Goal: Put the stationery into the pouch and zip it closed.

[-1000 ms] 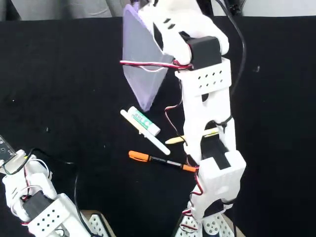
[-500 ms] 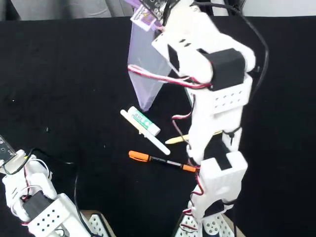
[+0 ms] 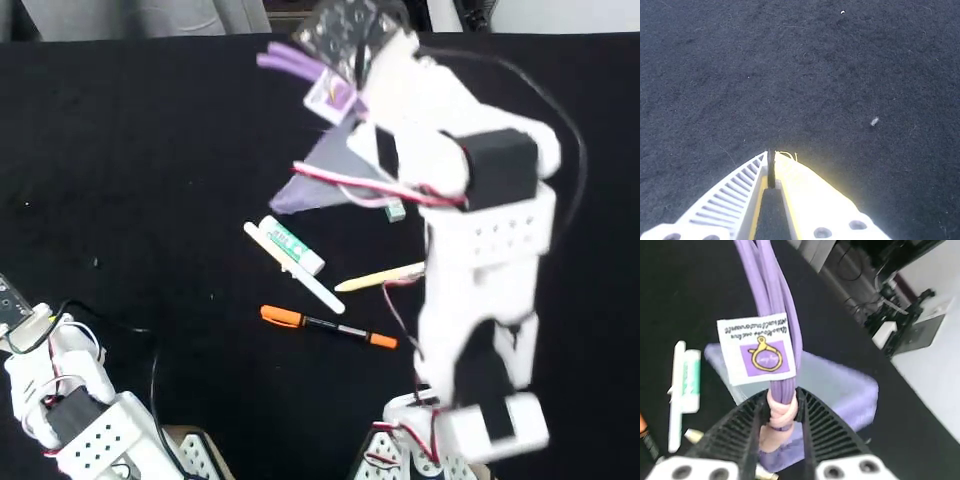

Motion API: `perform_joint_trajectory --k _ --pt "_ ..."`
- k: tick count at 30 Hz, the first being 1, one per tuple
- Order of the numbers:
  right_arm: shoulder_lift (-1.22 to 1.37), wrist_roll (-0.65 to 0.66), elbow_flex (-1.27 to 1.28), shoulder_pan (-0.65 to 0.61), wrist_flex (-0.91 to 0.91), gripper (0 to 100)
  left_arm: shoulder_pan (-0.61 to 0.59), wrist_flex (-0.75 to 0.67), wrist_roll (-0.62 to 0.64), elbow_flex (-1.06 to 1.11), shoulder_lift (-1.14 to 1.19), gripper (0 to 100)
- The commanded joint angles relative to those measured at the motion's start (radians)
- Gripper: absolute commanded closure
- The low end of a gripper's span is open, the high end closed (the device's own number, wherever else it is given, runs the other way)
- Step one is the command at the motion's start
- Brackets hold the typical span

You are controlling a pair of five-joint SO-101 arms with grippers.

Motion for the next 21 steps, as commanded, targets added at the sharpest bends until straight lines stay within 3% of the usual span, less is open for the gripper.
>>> perform_joint_trajectory --k 1,10,14,21 --pt "-0.213 0.015 0.231 -0.023 0.026 98.8 0.005 0.003 -0.002 0.024 -0.002 97" --pt "-0.455 0.008 0.690 -0.221 -0.069 98.8 0.005 0.003 -0.002 0.024 -0.002 97" --pt "-0.524 -0.005 0.885 -0.245 -0.207 98.8 0.005 0.003 -0.002 0.024 -0.002 97" --pt "-0.619 -0.146 1.158 -0.347 -0.509 98.8 0.012 0.003 -0.002 0.024 -0.002 97"
